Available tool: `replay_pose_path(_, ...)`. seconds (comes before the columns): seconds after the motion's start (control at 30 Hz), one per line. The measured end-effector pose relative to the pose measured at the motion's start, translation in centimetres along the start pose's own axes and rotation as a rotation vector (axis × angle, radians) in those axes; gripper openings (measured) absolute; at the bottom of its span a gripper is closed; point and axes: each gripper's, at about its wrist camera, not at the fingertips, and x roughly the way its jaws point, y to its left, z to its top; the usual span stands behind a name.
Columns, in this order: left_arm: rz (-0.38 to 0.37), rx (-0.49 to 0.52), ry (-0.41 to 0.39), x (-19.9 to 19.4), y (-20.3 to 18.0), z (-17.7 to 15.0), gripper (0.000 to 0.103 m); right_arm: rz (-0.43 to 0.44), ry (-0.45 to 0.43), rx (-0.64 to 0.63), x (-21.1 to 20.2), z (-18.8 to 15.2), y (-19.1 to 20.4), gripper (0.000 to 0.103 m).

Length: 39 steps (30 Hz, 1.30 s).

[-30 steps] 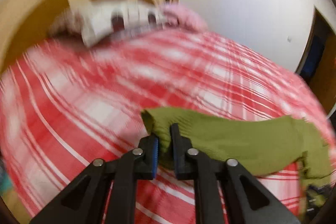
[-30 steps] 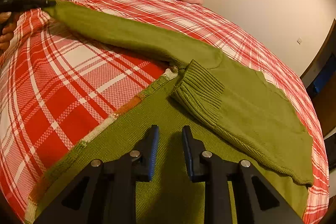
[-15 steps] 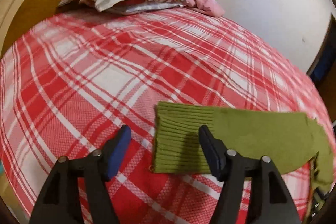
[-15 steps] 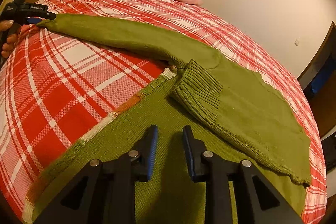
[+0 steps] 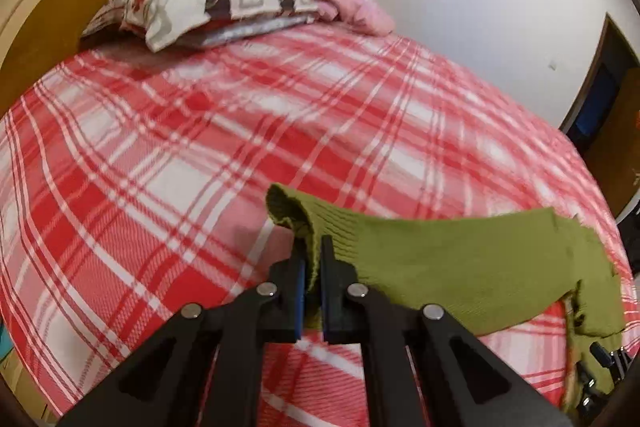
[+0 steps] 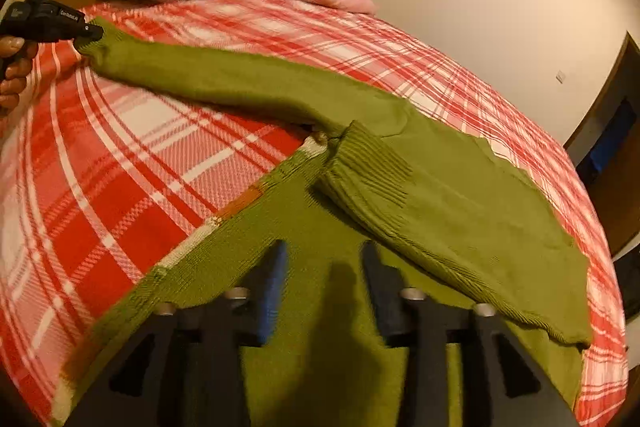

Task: Fold small clothes
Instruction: 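Grasp the other sleeve cuff with the left gripper and lift it, then fold the held sleeve across the sweater body toward the right gripper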

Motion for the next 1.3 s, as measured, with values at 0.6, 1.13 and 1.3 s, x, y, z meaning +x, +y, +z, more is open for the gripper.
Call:
replay_pose_path(0.6, -0.272, 0.094, -0.111, -7.1, -14.9, 5.4, 0.005, -0.016, -0.032, 0.169, -7.0, -2.7, -8.4, 0.052)
replay_pose_path(1.13, -0.433, 0.283, -0.121, -9.6, -31.3, 4.5, 0.005, -0.035, -0.061, 0.330, -10.0, -8.2, -14.7, 0.052)
replay_pose_path(1.3, -0.462, 0.348, -0.099, -8.9, -35.9, 3.0, 0.005, -0.057, -0.051, 0.398, -9.9, -10.4, -16.8, 0.052)
